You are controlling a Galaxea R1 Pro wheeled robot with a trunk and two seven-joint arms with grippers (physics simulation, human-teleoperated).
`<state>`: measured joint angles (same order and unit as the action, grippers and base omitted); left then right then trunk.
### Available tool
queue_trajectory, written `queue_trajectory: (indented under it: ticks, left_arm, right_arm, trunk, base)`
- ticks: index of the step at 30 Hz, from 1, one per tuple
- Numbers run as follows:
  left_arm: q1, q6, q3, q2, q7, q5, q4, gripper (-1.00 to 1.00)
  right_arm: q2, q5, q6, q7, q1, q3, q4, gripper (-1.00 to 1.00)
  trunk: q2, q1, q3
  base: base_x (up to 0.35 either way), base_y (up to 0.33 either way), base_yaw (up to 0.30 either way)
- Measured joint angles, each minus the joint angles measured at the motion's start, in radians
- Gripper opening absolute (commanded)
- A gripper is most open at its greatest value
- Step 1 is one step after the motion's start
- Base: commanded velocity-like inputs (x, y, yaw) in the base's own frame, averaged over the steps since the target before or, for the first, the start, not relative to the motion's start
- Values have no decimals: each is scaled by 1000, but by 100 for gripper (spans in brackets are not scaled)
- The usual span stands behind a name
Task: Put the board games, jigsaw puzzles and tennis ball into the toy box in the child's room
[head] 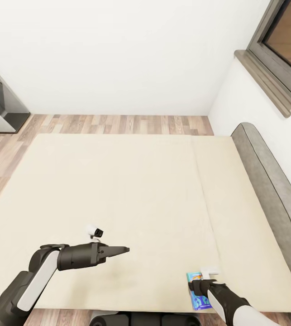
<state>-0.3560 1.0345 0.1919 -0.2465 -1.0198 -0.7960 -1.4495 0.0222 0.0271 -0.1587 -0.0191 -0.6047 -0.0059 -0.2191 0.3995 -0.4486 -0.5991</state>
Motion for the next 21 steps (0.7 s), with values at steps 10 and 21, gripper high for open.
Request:
queue_trajectory:
  ticks: [10,21]
  left_arm:
    - [0,-1,0,5,0,0,17,100]
    - [0,-1,-1,2,0,0,20,100]
  right_arm:
    - [-1,39,0,-12,0,-45,-1,100]
    - [5,17,0,-21,0,-20,-1,100]
  trunk:
    - [0,0,0]
    - [0,0,0]
  base:
    - [0,0,0]
    - [0,0,0]
